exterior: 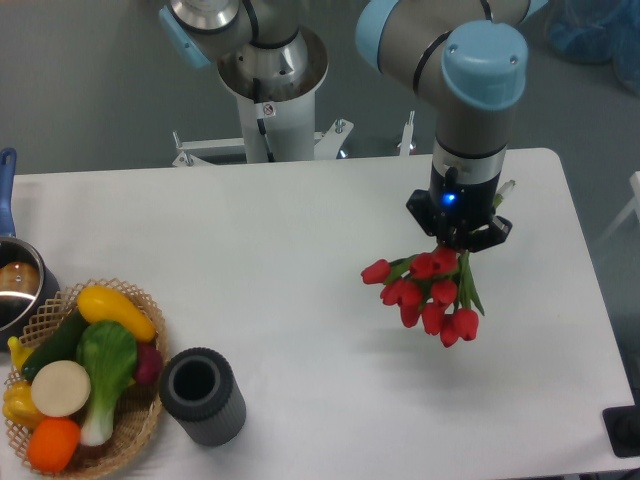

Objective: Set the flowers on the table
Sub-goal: 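Carry the red tulip bunch in the gripper toward the table center, then lower the tulips onto the table and open the gripper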

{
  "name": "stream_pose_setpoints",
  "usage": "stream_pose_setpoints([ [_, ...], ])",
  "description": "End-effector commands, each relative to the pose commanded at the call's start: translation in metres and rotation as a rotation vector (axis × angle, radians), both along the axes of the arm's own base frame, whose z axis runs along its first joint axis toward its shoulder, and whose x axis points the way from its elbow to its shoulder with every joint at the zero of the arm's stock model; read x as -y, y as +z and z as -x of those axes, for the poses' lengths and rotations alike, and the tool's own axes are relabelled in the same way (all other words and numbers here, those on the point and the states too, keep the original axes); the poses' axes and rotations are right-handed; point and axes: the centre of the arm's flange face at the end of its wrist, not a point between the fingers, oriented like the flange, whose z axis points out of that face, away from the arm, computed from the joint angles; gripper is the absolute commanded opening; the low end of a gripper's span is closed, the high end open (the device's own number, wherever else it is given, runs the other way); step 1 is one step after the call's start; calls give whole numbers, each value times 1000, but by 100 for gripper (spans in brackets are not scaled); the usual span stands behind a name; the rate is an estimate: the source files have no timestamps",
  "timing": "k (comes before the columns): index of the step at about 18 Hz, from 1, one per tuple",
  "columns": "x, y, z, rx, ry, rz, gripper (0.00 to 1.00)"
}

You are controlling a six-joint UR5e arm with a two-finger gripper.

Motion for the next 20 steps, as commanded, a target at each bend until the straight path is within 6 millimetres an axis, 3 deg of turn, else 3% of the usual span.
stream_pose_setpoints([
  [6,-25,-61,-38,59,-6,37,0],
  [9,-36,-68,-47,64,-24,41,0],
  [16,-67,-90,-72,98,-42,54,11],
  [19,-69,-99,-72,104,-55,66,30],
  [20,-68,-99,-73,102,-58,65,48],
])
